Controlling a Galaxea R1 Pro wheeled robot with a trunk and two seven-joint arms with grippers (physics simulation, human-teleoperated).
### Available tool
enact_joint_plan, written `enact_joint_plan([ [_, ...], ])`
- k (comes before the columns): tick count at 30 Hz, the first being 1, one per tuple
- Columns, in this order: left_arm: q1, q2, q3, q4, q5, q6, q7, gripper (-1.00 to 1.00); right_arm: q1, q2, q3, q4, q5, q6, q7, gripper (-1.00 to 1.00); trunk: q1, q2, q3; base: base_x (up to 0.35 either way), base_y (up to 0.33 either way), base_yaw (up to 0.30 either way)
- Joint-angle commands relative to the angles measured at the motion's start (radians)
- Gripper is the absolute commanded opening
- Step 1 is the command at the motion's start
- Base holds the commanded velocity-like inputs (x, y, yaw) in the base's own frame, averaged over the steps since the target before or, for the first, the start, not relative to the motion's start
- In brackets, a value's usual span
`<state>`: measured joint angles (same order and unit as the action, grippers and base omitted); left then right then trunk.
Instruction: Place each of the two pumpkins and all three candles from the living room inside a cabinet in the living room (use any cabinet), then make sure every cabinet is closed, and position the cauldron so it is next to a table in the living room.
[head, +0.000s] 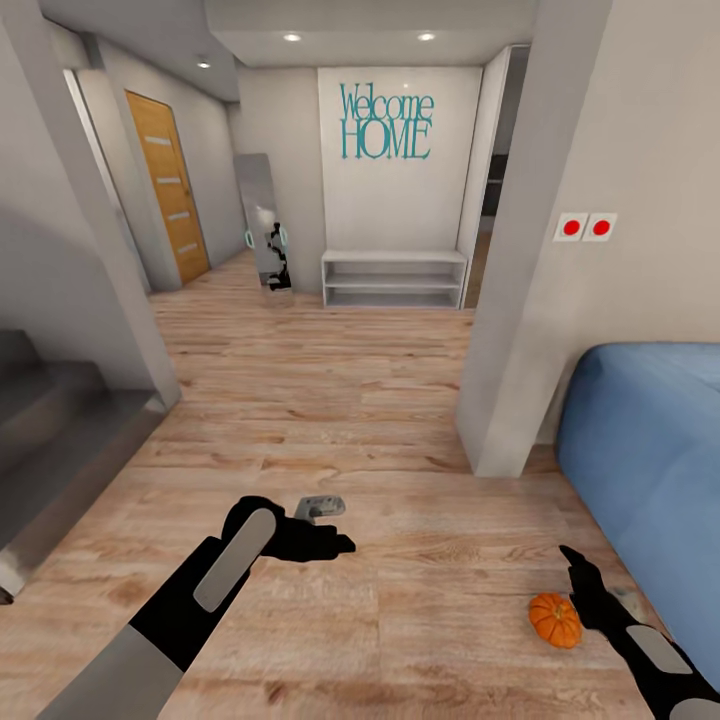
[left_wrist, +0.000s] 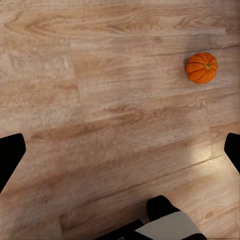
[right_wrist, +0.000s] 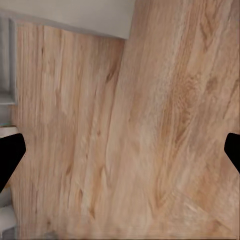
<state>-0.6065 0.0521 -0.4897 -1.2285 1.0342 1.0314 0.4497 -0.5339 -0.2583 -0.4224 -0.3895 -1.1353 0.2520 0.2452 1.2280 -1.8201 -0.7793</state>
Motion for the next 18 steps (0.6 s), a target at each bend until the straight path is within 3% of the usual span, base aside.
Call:
enact_joint_plan([
  [1, -0.001, 0.001, -0.002, -0.001, 0.01, 0.002, 0.009, 1.0, -0.001, 0.0, -0.017, 0.006, -0.005, 0.014, 0.008, 1.0, 0.004, -0.008, -0.004, 0.0, 0.0, 0.0],
  [5, -0.001, 0.001, -0.003, -0.002, 0.01, 0.008, 0.004, 1.0, -0.001, -0.007, -0.077, 0.046, -0.003, 0.032, 0.037, 1.0, 0.019, -0.036, -0.017, 0.0, 0.0, 0.0],
  [8, -0.001, 0.002, -0.004, -0.003, 0.01, 0.009, 0.0, 1.0, 0.0, -0.013, -0.087, 0.057, -0.002, 0.043, 0.082, 1.0, 0.031, -0.057, -0.026, 0.0, 0.0, 0.0],
  [11, 0.0, 0.002, -0.005, -0.003, 0.01, 0.011, -0.001, 1.0, 0.0, -0.025, -0.092, 0.061, 0.004, 0.107, 0.13, 1.0, 0.042, -0.078, -0.035, 0.0, 0.0, 0.0],
  [18, -0.001, 0.002, -0.007, -0.003, 0.01, 0.012, -0.002, 1.0, 0.0, -0.05, -0.093, 0.063, 0.01, 0.148, 0.153, 1.0, 0.069, -0.127, -0.057, 0.0, 0.0, 0.0],
])
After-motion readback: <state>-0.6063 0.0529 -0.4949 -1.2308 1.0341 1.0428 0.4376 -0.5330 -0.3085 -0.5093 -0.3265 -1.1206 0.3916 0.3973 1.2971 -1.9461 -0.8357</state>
